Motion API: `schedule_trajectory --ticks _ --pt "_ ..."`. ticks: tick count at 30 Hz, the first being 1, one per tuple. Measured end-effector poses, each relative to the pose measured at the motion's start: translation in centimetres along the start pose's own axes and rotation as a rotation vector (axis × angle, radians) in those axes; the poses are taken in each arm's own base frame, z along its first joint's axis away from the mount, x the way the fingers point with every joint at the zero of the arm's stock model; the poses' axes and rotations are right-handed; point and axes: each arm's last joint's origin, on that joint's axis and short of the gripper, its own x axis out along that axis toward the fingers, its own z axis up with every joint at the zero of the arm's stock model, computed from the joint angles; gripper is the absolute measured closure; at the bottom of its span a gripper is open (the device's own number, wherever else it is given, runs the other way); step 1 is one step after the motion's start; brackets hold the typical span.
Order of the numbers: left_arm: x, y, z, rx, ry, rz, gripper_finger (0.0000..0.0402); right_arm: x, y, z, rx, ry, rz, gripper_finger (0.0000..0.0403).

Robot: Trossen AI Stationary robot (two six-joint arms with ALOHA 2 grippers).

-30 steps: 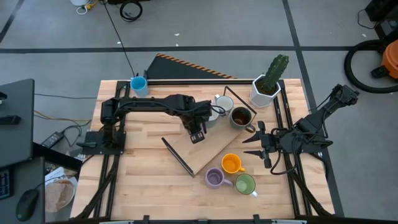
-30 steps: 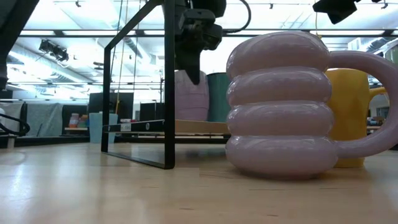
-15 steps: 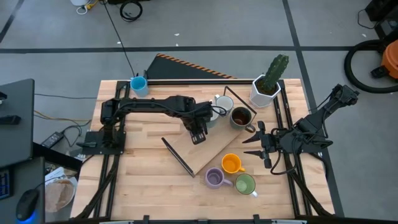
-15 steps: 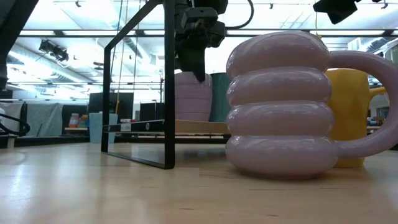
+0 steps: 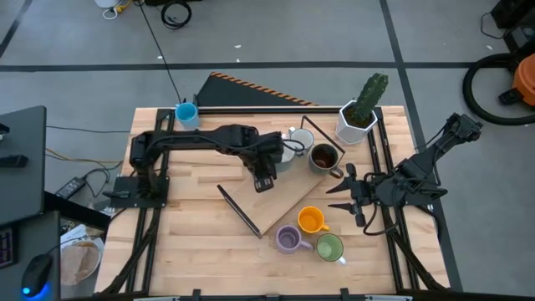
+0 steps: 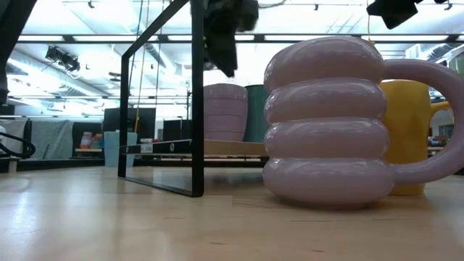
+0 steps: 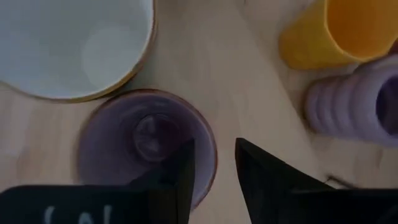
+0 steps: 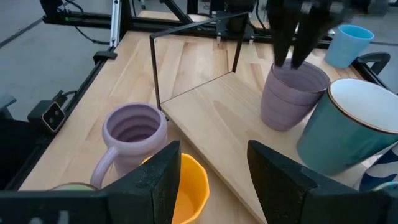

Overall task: Place coffee mugs
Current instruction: Put the light blue mug on the shelf

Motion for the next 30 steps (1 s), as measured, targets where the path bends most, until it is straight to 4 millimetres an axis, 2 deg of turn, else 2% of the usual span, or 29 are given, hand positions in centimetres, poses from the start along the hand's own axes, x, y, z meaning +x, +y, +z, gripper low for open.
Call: schedule_trajectory --ticks 4,7,12,18,22,30 --pt "-2.1 0.4 -0.9 0.082 0.013 0.136 0.0280 0.2 0.1 -0.1 -0.008 0.006 0.000 0.0212" --pt "-3.1 0.9 -1.7 0.140 0.004 0.166 0.0281 0.3 0.2 -0.1 -0.009 0.012 0.003 0.0212" --pt "-3.1 2.7 -4.9 0.149 0.016 0.174 0.0284 0.2 0.6 -0.2 -0.006 0.016 0.025 0.0212" --pt "-3.0 6.4 -9.9 0.027 -0.043 0.226 0.0285 0.0 0.8 -0.2 -0.010 0.005 0.013 0.0212" --pt "-3.4 9.4 -12.7 -0.090 -0.060 0.323 0.0285 0.0 0.8 -0.2 -0.007 0.001 0.013 0.0212" --pt "-4.3 16.0 -16.3 -0.361 0.000 0.624 0.0285 0.0 0.8 0.0 -0.021 -0.015 0.010 0.0212"
